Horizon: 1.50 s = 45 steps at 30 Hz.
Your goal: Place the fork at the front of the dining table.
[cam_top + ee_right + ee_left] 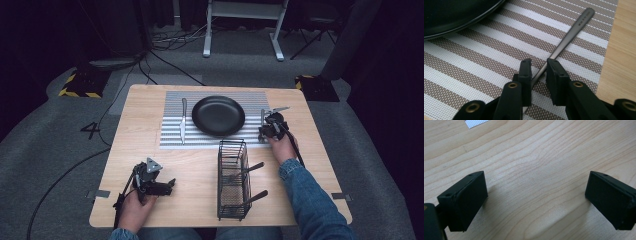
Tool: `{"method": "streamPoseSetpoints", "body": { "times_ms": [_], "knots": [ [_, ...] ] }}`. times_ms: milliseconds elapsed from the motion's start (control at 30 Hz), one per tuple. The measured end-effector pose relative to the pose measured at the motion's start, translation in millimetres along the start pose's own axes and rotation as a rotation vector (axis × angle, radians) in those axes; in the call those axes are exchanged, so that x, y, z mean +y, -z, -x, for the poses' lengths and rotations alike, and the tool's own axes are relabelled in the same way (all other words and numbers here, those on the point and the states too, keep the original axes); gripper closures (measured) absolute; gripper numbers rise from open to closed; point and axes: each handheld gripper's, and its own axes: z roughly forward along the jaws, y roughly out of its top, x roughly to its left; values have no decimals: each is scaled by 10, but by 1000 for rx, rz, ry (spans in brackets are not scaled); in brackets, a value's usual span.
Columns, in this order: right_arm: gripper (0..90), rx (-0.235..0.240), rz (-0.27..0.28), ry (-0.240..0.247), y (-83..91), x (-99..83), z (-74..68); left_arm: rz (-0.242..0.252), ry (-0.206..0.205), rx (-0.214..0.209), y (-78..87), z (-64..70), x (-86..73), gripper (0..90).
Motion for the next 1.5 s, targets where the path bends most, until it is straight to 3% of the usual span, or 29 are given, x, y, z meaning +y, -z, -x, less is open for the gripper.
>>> {"method": "streamPoseSetpoints", "body": {
  "times_ms": [500,867,933,1133,1167,1267,1500],
  "knots": [
    [762,12,-5,33,-93,131,-98,0,0,0,0,0,0,44],
    [763,3,-4,23,-168,222,-51,0,0,0,0,0,0,43],
    [724,-4,-4,29,-168,231,-60,0,0,0,0,0,0,44],
    [672,15,45,17,23,208,-55,0,0,0,0,0,0,43],
    [655,29,61,10,144,176,-36,0,1,0,0,0,0,44],
    [614,45,72,4,288,109,-30,0,0,0,0,0,0,43],
    [606,76,51,23,527,-132,-99,2,2,-4,-6,0,4,42]
  ]
}}
